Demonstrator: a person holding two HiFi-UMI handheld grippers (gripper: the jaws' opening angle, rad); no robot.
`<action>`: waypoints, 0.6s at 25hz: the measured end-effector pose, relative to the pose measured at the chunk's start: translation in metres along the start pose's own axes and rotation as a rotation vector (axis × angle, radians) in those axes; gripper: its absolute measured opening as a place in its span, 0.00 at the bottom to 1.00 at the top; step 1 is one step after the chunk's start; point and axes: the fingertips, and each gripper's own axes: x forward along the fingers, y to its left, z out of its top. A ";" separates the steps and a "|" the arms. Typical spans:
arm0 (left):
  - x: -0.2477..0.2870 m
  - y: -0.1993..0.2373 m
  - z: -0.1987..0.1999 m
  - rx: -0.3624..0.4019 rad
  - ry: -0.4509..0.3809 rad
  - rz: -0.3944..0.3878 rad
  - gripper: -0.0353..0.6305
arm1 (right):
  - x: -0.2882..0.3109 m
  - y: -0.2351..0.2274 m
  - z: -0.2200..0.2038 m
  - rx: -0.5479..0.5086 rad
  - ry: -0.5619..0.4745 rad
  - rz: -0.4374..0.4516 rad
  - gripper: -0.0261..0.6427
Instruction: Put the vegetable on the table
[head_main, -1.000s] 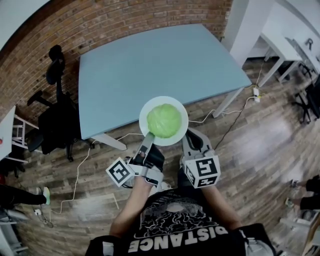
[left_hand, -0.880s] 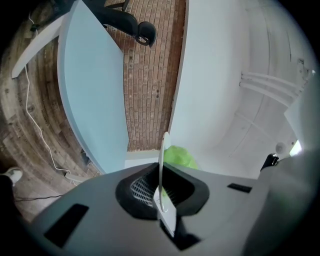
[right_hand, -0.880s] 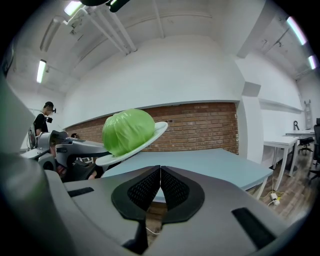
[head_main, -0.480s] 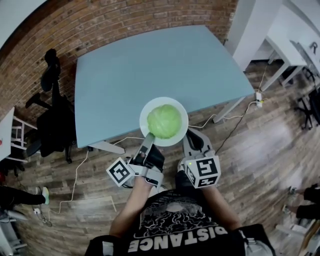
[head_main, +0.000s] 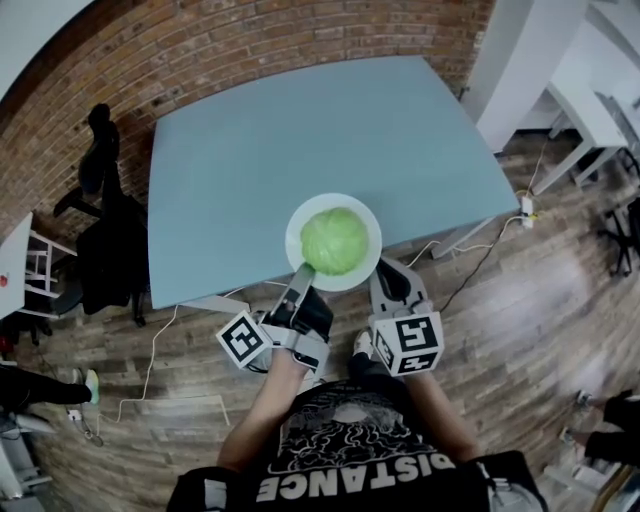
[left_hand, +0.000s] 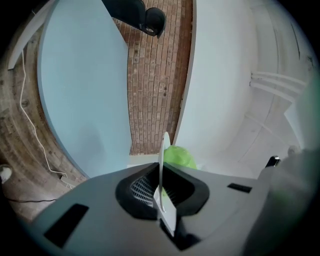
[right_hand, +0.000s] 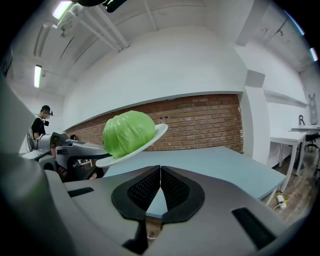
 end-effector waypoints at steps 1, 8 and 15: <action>0.007 0.002 0.001 0.000 -0.003 0.003 0.07 | 0.005 -0.005 0.000 0.003 0.004 0.005 0.05; 0.037 0.010 0.002 -0.003 -0.033 0.017 0.07 | 0.027 -0.030 0.005 0.011 0.011 0.044 0.05; 0.064 0.018 0.001 -0.003 -0.068 0.031 0.07 | 0.045 -0.052 0.006 0.010 0.020 0.084 0.05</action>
